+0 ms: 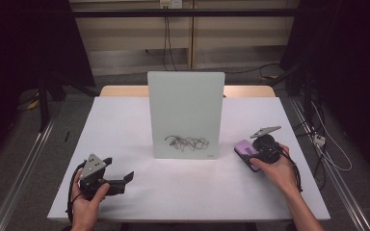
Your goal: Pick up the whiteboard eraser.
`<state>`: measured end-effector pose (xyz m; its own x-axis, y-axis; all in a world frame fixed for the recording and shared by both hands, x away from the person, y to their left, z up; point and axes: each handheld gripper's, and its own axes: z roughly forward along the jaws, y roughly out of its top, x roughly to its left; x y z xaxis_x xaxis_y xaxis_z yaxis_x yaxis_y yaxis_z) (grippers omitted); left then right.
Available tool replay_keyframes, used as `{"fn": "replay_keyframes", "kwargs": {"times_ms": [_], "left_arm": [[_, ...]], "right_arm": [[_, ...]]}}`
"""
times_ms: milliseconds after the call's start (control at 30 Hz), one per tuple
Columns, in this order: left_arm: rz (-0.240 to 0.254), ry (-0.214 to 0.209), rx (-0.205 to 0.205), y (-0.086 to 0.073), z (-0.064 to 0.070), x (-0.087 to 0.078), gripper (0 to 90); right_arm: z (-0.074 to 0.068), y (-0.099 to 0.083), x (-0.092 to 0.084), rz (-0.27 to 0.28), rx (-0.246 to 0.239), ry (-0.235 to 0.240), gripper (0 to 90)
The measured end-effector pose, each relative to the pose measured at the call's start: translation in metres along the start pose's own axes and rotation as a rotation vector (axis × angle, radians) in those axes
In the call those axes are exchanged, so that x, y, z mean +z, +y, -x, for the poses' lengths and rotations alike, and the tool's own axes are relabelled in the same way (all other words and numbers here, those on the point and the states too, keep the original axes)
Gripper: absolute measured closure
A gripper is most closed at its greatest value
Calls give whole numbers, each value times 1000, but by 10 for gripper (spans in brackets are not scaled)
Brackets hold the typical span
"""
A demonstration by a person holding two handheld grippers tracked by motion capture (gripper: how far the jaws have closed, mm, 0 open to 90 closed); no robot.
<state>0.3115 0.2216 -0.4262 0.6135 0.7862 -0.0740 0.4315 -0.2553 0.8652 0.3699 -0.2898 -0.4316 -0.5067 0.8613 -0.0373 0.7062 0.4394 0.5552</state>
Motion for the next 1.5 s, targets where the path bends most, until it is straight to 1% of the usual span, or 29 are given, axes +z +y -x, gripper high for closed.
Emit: {"fn": "replay_keyframes", "kwargs": {"times_ms": [267,367,467,500,633,800,867,967,1000,1100,1200,1267,1333,1467,1500], "left_arm": [[-6,0,4,0,0,1,58],[-6,-1,5,0,0,1,58],[-8,-3,7,0,0,1,58],[-7,-2,7,0,0,1,58],[-7,-2,7,0,0,1,58],[-12,-7,9,0,-1,1,58],[-12,-9,8,0,-1,1,58],[-12,-11,4,-1,-1,1,58],[-13,-11,5,-1,-1,1,58],[-15,-11,0,-2,-2,1,58],[-11,-11,-14,-2,-3,2,58],[-15,-10,-15,-3,-3,1,58],[-9,-12,-22,-4,-3,0,58],[-8,-11,-15,-3,-4,-1,58],[-7,-14,-13,-2,-4,-1,58]], "right_arm": [[-2,1,-1,-8,0,-6,410],[-2,1,-1,-9,3,-1,412],[-2,1,-3,5,10,-1,413],[-2,1,-5,17,14,-6,413],[0,0,-9,55,33,1,414],[1,-1,-15,96,39,4,414],[1,-2,-17,119,53,20,414],[-1,-2,-18,129,56,31,414],[-1,-3,-18,137,49,37,414],[-3,-4,-20,153,52,49,414],[-3,-5,-23,186,46,61,415],[-4,-5,-26,207,50,67,414],[-6,-5,-28,221,40,71,414],[-8,-6,-28,252,30,84,415],[-9,-6,-29,258,26,80,415]]}}
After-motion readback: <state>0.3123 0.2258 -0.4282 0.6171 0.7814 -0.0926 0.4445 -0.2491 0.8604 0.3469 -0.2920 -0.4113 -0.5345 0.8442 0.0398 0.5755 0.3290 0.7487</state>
